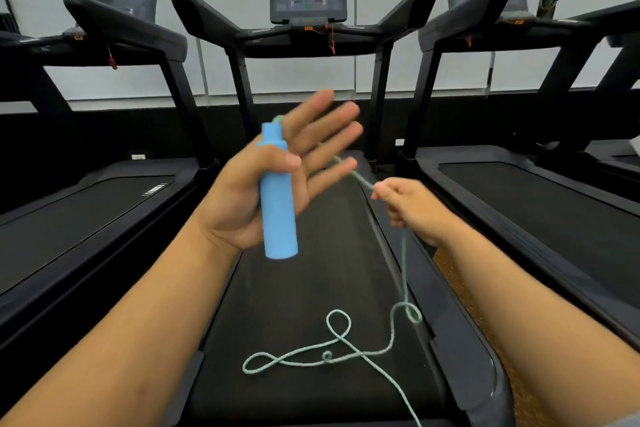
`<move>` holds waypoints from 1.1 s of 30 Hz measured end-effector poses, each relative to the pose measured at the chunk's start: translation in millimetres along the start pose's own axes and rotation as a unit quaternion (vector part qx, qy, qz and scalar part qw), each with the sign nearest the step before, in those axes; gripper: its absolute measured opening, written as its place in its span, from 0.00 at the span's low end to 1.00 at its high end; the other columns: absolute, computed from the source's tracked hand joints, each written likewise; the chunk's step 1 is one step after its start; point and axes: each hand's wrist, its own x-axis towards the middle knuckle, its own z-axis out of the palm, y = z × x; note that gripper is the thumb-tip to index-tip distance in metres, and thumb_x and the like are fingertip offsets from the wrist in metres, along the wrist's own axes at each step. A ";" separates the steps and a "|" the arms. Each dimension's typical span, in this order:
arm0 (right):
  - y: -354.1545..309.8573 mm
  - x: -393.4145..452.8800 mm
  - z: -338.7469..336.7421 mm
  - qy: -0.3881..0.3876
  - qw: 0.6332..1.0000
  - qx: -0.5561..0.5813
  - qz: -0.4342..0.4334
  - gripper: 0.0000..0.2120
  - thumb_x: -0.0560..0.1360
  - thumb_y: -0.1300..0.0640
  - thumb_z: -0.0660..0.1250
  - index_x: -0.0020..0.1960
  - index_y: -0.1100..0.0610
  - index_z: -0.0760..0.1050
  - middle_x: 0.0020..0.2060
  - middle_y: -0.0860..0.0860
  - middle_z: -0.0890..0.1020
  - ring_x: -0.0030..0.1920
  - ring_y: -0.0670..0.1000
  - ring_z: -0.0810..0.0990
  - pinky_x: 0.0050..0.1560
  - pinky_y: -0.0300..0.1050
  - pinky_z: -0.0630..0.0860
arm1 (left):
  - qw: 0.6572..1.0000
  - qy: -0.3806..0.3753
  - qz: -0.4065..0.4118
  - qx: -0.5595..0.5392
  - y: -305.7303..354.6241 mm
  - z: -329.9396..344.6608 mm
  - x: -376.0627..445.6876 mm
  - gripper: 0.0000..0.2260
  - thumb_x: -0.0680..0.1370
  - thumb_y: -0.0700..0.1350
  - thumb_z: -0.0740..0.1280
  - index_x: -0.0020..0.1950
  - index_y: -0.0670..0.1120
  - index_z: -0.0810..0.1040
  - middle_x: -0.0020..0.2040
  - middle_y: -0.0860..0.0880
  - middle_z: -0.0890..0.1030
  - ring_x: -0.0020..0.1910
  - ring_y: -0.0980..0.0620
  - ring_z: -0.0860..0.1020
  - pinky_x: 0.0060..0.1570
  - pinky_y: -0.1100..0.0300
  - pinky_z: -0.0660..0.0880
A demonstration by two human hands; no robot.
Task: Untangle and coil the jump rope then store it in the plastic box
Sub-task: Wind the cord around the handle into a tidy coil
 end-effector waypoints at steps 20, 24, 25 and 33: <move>-144.5 -81.5 29.3 -0.320 0.887 -0.324 -0.070 0.16 0.85 0.44 0.60 0.43 0.47 0.79 0.26 0.39 0.74 0.28 0.40 0.73 0.34 0.33 0.68 | 0.882 0.159 -0.210 0.389 -30.9 -80.5 -37.3 0.32 0.70 0.36 0.63 0.74 0.51 0.74 0.70 0.55 0.80 0.71 0.61 0.75 0.73 0.57 0.69; -157.0 -79.9 0.3 -0.278 0.927 -0.229 -0.102 0.15 0.84 0.47 0.62 0.42 0.49 0.79 0.28 0.44 0.70 0.31 0.47 0.68 0.35 0.47 0.71 | 0.864 0.075 -0.290 0.404 -52.4 -69.9 -37.4 0.28 0.70 0.36 0.64 0.71 0.48 0.78 0.64 0.59 0.84 0.64 0.62 0.80 0.61 0.64 0.75; -156.6 -78.0 -7.9 -0.261 0.938 -0.201 -0.106 0.15 0.84 0.48 0.62 0.43 0.51 0.79 0.28 0.44 0.69 0.31 0.48 0.67 0.35 0.47 0.70 | 0.863 0.060 -0.307 0.398 -57.4 -65.3 -36.0 0.29 0.70 0.36 0.64 0.72 0.46 0.77 0.65 0.58 0.83 0.66 0.60 0.80 0.59 0.65 0.75; -119.6 -46.5 -47.8 -0.075 0.992 -0.015 -0.104 0.16 0.86 0.54 0.61 0.41 0.53 0.77 0.27 0.45 0.63 0.27 0.47 0.58 0.29 0.40 0.60 | 0.894 -0.076 -0.331 0.293 -62.8 -6.2 -13.3 0.32 0.72 0.29 0.59 0.77 0.44 0.71 0.67 0.43 0.83 0.68 0.46 0.80 0.55 0.63 0.74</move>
